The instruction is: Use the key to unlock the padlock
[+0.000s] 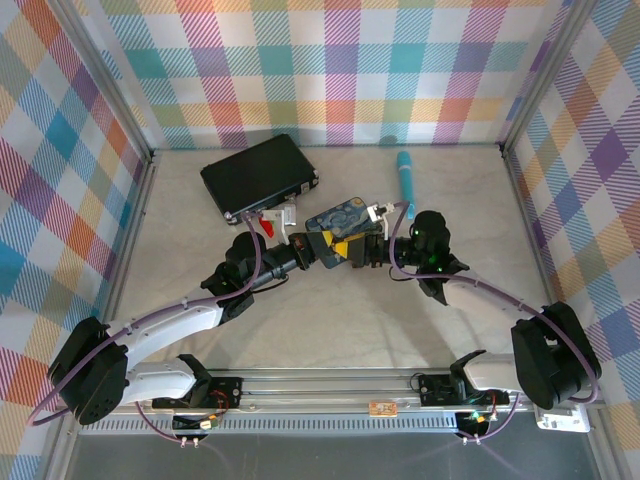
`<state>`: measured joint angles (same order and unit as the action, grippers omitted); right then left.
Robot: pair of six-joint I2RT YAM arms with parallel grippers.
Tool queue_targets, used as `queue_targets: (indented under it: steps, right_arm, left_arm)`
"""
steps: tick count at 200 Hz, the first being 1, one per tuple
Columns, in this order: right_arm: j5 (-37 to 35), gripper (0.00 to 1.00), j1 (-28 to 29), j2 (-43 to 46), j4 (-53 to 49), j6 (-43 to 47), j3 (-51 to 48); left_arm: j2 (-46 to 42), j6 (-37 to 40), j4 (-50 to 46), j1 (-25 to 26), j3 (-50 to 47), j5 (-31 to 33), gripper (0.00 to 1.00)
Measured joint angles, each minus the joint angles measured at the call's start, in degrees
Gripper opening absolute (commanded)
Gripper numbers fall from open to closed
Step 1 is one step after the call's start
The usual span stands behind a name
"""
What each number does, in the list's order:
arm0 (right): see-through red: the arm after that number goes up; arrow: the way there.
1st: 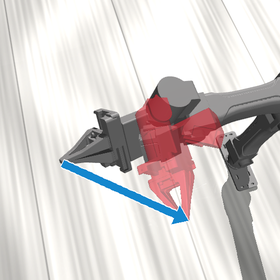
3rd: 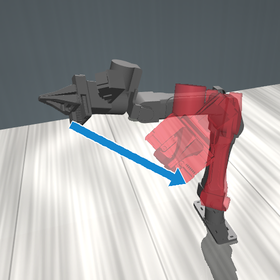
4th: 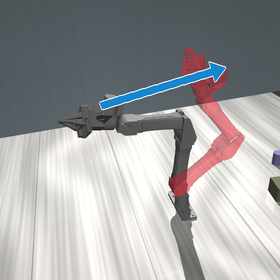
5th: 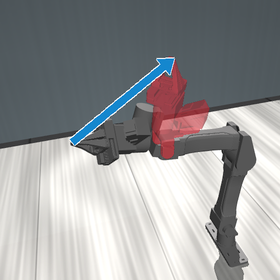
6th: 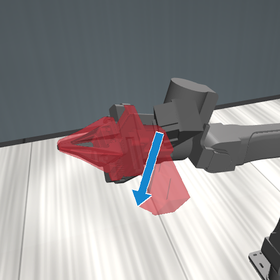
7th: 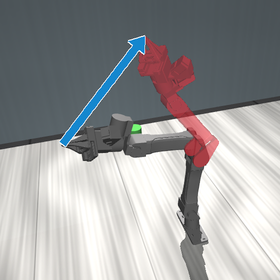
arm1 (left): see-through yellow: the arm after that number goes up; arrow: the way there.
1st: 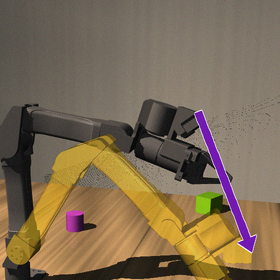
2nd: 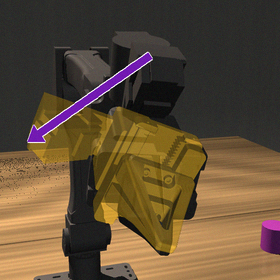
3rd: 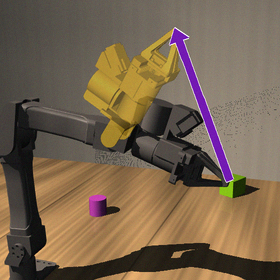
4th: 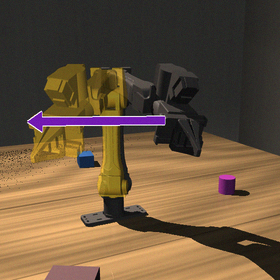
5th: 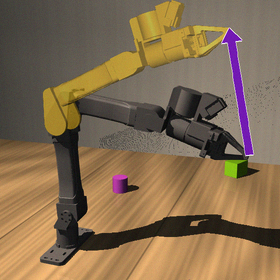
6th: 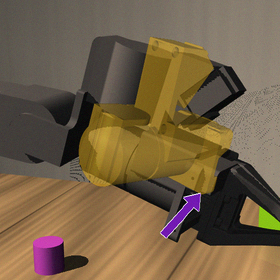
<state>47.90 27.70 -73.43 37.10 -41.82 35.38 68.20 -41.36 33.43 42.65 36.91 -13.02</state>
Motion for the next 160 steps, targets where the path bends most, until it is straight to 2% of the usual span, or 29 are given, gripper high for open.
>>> queue_targets:
  steps: [70, 120, 160]
  right_arm:
    - [0.6, 0.33, 0.5, -0.6, 2.0, -1.2, -0.8]
    - [0.7, 0.16, 0.5, -2.1, 3.9, -1.8, -0.8]
    - [0.8, 0.09, 0.5, -2.7, 5.4, -2.6, -0.8]
  left_arm:
    - [1.0, -1.0, 1.3, 0.0, 0.0, 0.2, 0.0]
    - [1.1, -1.3, 1.3, 0.0, 0.0, 0.2, 0.0]
    - [1.1, -1.3, 1.4, 0.0, 0.0, 0.7, 0.0]
